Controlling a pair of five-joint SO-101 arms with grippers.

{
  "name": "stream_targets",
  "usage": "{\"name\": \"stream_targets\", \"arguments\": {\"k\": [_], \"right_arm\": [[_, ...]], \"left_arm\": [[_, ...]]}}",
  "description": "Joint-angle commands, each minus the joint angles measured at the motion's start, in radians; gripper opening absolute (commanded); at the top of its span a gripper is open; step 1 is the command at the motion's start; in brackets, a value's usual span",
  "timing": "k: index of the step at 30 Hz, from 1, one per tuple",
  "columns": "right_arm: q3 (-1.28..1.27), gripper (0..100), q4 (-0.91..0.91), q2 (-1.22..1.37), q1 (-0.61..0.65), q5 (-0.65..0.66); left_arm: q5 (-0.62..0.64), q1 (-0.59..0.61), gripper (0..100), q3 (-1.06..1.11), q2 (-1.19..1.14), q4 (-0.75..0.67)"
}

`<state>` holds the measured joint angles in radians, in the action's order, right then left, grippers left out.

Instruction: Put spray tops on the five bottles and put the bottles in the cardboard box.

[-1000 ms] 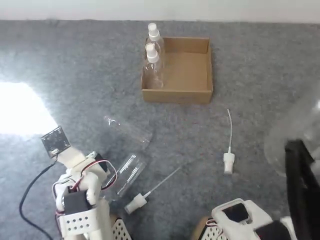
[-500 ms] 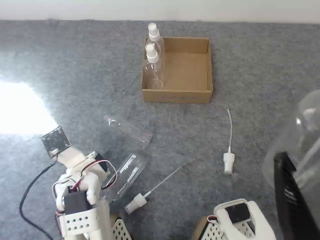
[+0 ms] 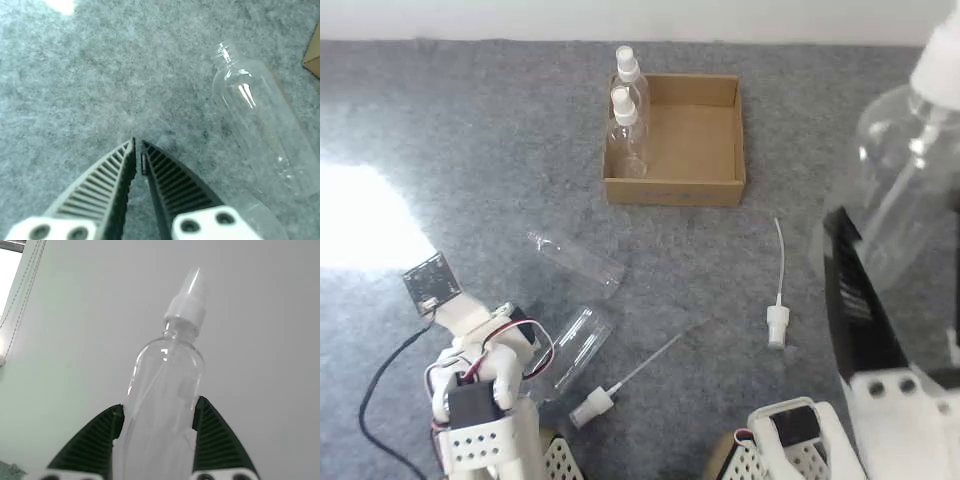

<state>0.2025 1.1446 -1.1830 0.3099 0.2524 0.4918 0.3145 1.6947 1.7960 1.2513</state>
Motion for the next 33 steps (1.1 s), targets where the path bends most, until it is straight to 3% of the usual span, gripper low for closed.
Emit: {"name": "stream_targets", "arguments": {"k": [1, 5, 13, 21, 33], "right_arm": [[-0.278, 1.9, -0.240, -0.073, -0.008, 0.011], [-0.480, 2.0, -0.423, -0.119, -0.025, 0.011], [-0.829, 2.0, -0.765, -0.120, -0.200, 0.002], [-1.062, 2.0, -0.992, -0.111, -0.211, 0.002], [-1.165, 1.7, -1.408, 0.352, -0.387, -0.011]], "left_arm": [[0.012, 0.002, 1, -0.010, 0.009, 0.006], [0.012, 0.002, 1, -0.010, 0.009, 0.006], [0.012, 0.002, 1, -0.010, 0.009, 0.006], [0.012, 0.002, 1, -0.010, 0.009, 0.006], [0.012, 0.002, 1, -0.010, 0.009, 0.006]]}}
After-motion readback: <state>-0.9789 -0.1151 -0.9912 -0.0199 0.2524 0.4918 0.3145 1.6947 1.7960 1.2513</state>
